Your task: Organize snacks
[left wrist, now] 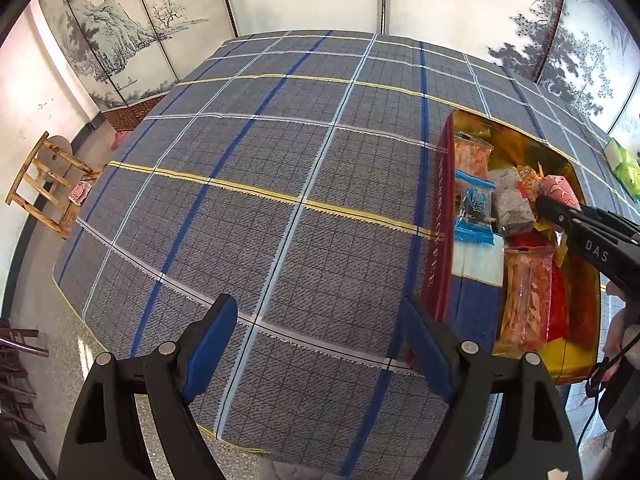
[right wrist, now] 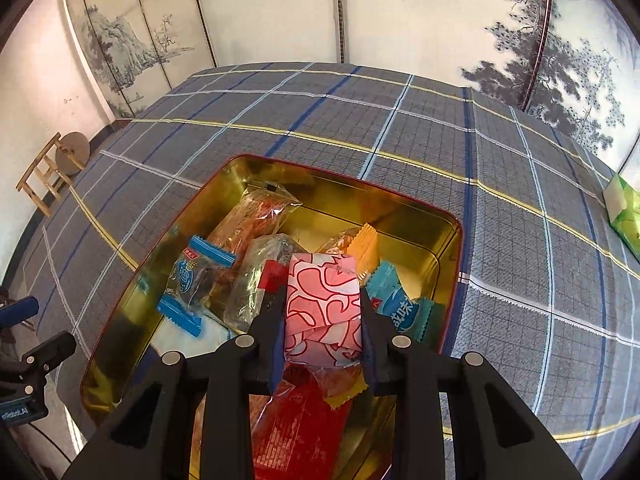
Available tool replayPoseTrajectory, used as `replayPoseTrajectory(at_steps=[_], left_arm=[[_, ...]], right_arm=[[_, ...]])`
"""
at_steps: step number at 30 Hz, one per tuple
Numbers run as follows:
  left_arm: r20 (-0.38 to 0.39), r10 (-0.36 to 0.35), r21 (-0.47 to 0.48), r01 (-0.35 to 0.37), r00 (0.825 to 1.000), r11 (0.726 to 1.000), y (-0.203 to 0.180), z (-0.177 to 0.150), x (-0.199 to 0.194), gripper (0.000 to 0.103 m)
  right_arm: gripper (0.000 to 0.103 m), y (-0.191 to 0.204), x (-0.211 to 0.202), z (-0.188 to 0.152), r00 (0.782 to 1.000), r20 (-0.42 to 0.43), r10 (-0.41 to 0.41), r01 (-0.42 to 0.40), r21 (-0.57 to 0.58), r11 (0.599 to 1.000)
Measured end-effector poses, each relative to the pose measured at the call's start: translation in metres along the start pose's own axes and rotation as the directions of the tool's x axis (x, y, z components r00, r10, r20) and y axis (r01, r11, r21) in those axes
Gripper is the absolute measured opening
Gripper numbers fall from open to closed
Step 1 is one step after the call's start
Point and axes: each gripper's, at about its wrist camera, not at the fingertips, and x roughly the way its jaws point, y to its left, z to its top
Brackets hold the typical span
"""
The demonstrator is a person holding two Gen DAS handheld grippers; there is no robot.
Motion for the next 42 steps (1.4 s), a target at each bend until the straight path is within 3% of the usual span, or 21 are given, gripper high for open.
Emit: replayPoseTrajectory(at_steps=[3,6,9,13,18,26,34,42], left_arm=[[0.007,-0.002,0.009,0.002,1.0,1.0,-0.004,0.0,-0.003,0.081],[0.015,0.0,0.024,0.0,1.0,1.0,-0.01,-0.001,-0.006,0.081],[0.02,-0.004,0.035,0.003,1.0,0.999,-0.015,-0.002,-0.01,0.081],[0.033,-0.009,0.05,0.007,0.999,0.999,-0.02,-0.003,-0.016,0.081],[0.047,-0.01,0.064,0.007,0.999,0.998,-0.028,-0.007,-0.024,0.081],[0.066,-0.014,0.089,0.008,0.998,0.996,-0.04,-0.015,-0.035,0.081],[0.08,-0.02,0.106,0.011,0.997,0.994,-0.054,-0.022,-0.043,0.081],[0.087,-0.02,0.134,0.009,0.996,0.991,-0.068,-0.029,-0.047,0.081]], right_arm=[[0.037,0.001,-0.002,-0.002,1.0,-0.004,0.006,-0.006,0.009,1.0],[0.061,0.001,-0.008,-0.004,1.0,0.014,-0.006,0.006,0.017,1.0],[0.067,0.002,-0.024,-0.009,0.998,0.066,-0.001,-0.001,0.032,0.999],[0.083,0.003,-0.046,-0.015,0.993,0.118,0.021,-0.029,0.062,0.998],[0.087,0.01,-0.075,-0.029,0.985,0.162,0.053,-0.063,0.059,0.996],[0.099,0.013,-0.113,-0.061,0.974,0.227,0.01,-0.017,0.028,0.999],[0.1,0.011,-0.115,-0.087,0.994,0.113,-0.004,0.0,0.042,0.999],[0.1,0.006,-0.11,-0.098,0.998,0.065,-0.02,0.016,0.063,0.998]])
